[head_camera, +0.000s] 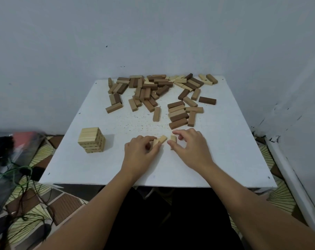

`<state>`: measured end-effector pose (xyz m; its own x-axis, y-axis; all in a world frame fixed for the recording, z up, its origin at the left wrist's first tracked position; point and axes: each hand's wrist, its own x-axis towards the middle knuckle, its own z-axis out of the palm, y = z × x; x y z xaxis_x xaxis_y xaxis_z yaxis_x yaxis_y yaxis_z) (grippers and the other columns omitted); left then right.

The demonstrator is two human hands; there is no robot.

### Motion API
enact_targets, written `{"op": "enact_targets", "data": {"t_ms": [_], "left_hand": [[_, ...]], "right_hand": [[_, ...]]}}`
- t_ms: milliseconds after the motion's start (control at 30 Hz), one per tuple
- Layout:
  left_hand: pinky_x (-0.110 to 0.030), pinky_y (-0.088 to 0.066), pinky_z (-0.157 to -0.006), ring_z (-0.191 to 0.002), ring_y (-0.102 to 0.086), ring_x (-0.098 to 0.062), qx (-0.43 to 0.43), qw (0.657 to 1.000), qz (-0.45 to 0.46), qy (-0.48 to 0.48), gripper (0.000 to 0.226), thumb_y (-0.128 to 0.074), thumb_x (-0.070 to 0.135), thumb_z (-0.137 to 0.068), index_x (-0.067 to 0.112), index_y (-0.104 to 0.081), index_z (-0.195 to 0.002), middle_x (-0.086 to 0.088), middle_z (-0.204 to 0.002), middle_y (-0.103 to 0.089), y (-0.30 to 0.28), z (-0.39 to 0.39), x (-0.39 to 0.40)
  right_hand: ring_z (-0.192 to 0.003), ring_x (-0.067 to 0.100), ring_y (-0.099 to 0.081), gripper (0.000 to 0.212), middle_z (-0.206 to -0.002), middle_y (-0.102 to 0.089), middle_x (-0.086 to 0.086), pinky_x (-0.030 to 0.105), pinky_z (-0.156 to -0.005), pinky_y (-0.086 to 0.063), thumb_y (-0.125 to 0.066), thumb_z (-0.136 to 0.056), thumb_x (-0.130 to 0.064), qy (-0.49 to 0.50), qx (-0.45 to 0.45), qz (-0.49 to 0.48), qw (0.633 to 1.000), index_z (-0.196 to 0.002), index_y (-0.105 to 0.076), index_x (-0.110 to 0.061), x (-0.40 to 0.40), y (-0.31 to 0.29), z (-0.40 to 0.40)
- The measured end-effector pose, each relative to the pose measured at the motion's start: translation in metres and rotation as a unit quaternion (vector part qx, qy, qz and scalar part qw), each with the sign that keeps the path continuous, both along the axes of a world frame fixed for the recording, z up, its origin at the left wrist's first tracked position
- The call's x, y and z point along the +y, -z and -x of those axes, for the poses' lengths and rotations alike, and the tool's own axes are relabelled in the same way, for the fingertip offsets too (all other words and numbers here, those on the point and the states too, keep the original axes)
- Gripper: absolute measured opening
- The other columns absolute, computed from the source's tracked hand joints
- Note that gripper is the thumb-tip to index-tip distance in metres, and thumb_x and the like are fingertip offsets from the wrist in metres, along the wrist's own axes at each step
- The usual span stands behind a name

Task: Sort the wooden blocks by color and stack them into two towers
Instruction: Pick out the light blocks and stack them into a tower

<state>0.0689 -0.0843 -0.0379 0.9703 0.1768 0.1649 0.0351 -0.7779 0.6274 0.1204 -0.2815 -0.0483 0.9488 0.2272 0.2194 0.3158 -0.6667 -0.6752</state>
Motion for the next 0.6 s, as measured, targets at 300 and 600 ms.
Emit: {"op": "enact_targets", "data": {"t_ms": [300,600], "left_hand": [[-0.050,-0.036,-0.107,-0.096,-0.061,-0.013,-0.013,0.996,0.063,-0.061,0.045,-0.051,0.048,-0.104,0.026,-0.056,-0.143,0.013,-0.089,-0.066,-0.0020,0.0013,-0.0026],[-0.052,-0.048,-0.094,-0.084,-0.060,-0.004,-0.035,0.994,0.097,-0.027,0.017,-0.063,0.041,-0.098,0.036,-0.072,-0.110,0.015,-0.076,-0.066,-0.0009,0.0076,-0.0037]], "right_hand": [[-0.103,0.008,-0.048,0.049,-0.100,-0.057,-0.026,0.036,-0.106,-0.036,-0.053,-0.087,-0.040,-0.040,0.025,0.036,0.998,-0.135,-0.063,-0.041,0.0021,-0.0012,0.0015],[-0.108,0.010,-0.046,0.051,-0.107,-0.052,-0.022,0.034,-0.107,-0.034,-0.059,-0.090,-0.050,-0.061,0.026,0.079,0.995,-0.141,-0.058,-0.045,0.0021,0.0003,-0.0012]]}}
